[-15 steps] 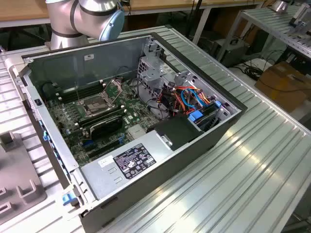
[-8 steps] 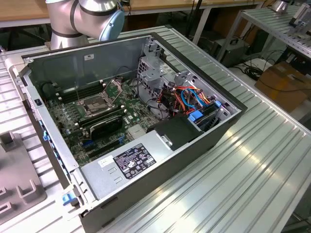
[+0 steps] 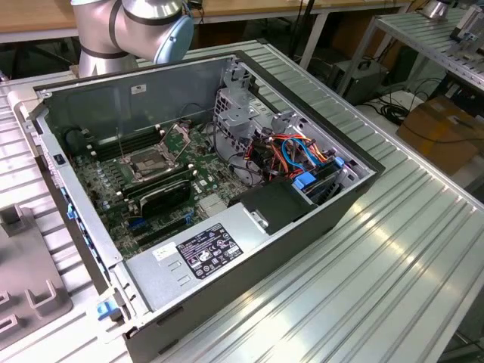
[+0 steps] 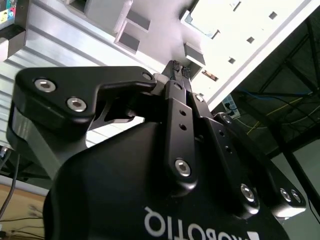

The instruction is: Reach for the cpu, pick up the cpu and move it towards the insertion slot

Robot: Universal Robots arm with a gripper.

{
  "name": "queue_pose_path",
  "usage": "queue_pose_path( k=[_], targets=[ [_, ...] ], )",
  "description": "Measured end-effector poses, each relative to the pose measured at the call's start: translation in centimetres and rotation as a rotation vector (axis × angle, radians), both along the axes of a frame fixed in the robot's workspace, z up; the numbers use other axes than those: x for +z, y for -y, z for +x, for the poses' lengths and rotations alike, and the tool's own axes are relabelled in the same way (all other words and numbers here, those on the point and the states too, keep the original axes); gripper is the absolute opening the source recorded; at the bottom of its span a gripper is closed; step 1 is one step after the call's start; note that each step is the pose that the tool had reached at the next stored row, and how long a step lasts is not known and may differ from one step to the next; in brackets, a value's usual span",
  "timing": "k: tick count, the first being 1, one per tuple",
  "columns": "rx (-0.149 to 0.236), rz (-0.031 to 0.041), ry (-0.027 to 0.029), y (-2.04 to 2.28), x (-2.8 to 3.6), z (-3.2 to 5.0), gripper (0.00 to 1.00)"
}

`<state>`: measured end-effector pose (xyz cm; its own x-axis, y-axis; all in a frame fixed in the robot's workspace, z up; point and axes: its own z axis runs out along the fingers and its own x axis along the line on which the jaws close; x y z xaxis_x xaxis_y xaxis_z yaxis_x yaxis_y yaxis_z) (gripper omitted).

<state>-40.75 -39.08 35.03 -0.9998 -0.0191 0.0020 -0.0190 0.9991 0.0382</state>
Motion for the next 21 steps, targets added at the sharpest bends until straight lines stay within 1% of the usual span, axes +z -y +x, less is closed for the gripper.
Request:
queue_pose_path(
  k=[1,2,5,8,10,11,12,13,16,21],
  targets=[
    [0.0,0.0,-0.0012,0.0,-0.02,-0.14,0.11],
    [0.0,0.0,-0.0028,0.02,-0.08,-0.45,0.11],
    [0.0,0.0,-0.0044,0.07,-0.23,-1.12,0.11],
    [0.0,0.0001,-0.0056,0.12,-0.47,-1.39,0.11],
    [0.0,-0.0001,-0.0082,0.19,-0.68,-1.41,0.11],
    [0.0,0.0,-0.0106,0.31,-0.9,-1.42,0.11],
    [0.0,-0.0001,-0.0159,0.42,-1.26,-1.46,0.11],
    [0.0,0.0,-0.0163,0.49,-1.5,-1.59,0.11],
    [0.0,0.0001,-0.0164,0.54,-1.73,-1.81,0.11],
    [0.0,-0.0001,-0.0164,0.56,-1.76,-1.83,0.11]
  ],
)
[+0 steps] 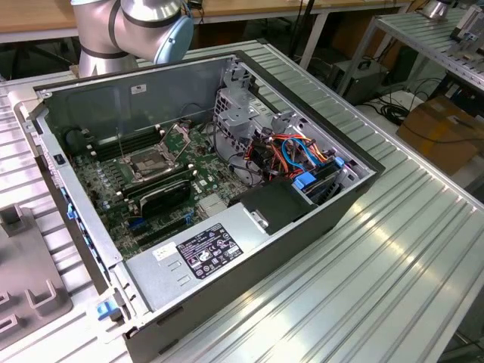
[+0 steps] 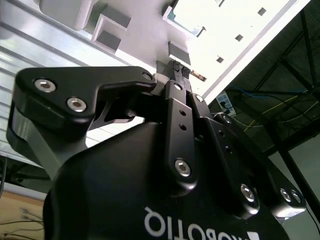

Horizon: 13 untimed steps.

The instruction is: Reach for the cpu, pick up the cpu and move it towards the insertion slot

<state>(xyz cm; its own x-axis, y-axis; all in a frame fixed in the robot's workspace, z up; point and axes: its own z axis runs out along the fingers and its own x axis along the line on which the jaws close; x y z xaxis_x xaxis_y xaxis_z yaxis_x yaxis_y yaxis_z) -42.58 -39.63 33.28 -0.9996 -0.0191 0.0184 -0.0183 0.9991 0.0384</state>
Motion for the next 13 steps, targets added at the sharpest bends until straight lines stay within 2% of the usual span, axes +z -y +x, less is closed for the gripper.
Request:
queue_pose_path(
  k=[1,3,4,7,8,11,13],
  targets=[
    [0.0,-0.0032,0.0063,0.0,-0.09,-0.01,0.11],
    [0.0,-0.0035,0.0355,0.04,-0.29,-0.09,0.11],
    [0.0,-0.0032,0.0386,0.13,-0.55,-0.16,0.11],
    [0.0,-0.0017,0.0383,0.46,-0.91,-0.37,0.11],
    [0.0,-0.0003,0.0384,0.84,-1.44,-0.53,0.11],
    [0.002,-0.0004,0.0382,1.27,-2.46,-0.77,0.11],
    [0.002,-0.0003,0.0383,1.56,-2.9,-0.9,0.11]
  ],
)
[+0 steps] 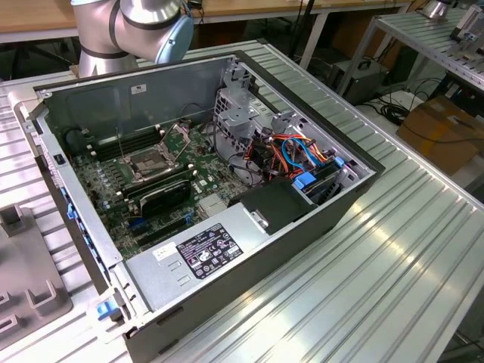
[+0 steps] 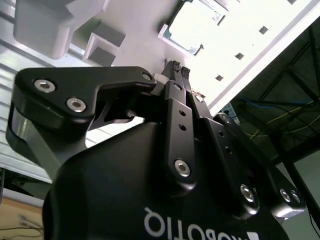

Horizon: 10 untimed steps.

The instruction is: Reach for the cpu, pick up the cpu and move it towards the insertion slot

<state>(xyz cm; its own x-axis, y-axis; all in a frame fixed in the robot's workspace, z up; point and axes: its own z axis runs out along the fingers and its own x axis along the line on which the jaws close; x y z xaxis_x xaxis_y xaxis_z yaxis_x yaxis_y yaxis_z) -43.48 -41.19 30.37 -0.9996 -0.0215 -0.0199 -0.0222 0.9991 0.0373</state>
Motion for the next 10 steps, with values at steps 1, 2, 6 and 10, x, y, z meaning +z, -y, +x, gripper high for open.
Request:
queue_pose_path(
  k=[1,2,6,10],
  targets=[
    [0.0,-0.0001,-0.0001,0.18,-0.27,-0.07,0.11],
    [0.0,0.0,0.0,0.28,-0.58,-0.1,0.11],
    [0.0,0.0,-0.0034,0.37,-1.6,-0.13,0.11],
    [0.0,0.0,-0.003,0.47,-2.9,-0.46,0.11]
  ],
)
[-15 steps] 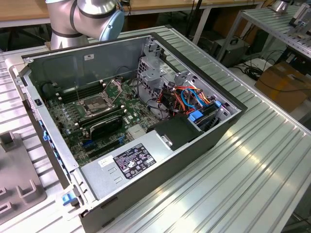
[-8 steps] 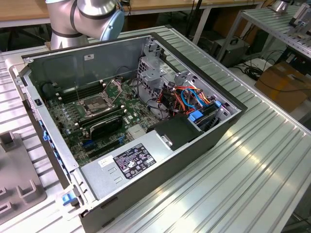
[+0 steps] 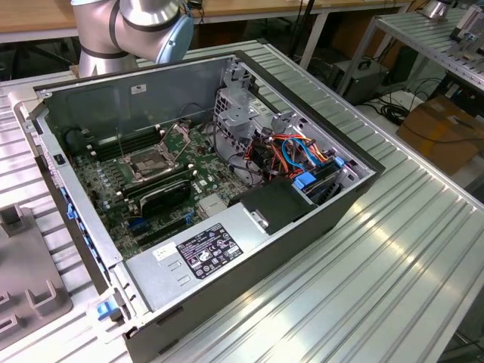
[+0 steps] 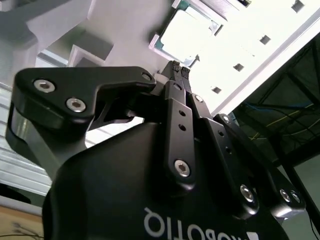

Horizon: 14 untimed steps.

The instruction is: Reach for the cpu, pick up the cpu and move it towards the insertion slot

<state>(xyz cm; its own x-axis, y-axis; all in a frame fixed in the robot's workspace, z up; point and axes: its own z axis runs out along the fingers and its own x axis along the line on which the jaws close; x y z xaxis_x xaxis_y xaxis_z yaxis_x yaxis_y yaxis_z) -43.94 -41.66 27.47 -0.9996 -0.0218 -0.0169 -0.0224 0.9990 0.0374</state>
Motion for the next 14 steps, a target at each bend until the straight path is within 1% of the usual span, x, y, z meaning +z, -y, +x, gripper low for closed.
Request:
queue_pose_path(
  k=[1,2,3,6,7,9,10,12,14],
  targets=[
    [0.0,-0.0001,-0.0001,0.09,-0.79,-0.14,0.11],
    [0.0,0.0,0.0,0.15,-1.07,-0.15,0.11],
    [0.0,-0.0001,0.0003,0.17,-1.3,-0.15,0.11],
    [0.0,-0.0001,0.001,0.2,-1.39,-0.15,0.12],
    [0.0,-0.0001,0.0012,0.21,-1.45,-0.15,0.23],
    [0.0,-0.0004,0.0011,0.21,-1.7,-0.15,0.23],
    [0.0,-0.0006,0.0003,0.22,-2.13,-0.15,0.3],
    [0.0,-0.0009,-0.0004,0.25,-2.65,-0.17,0.31],
    [0.0,-0.0009,-0.0023,0.27,-3.05,-0.17,0.43]
  ],
)
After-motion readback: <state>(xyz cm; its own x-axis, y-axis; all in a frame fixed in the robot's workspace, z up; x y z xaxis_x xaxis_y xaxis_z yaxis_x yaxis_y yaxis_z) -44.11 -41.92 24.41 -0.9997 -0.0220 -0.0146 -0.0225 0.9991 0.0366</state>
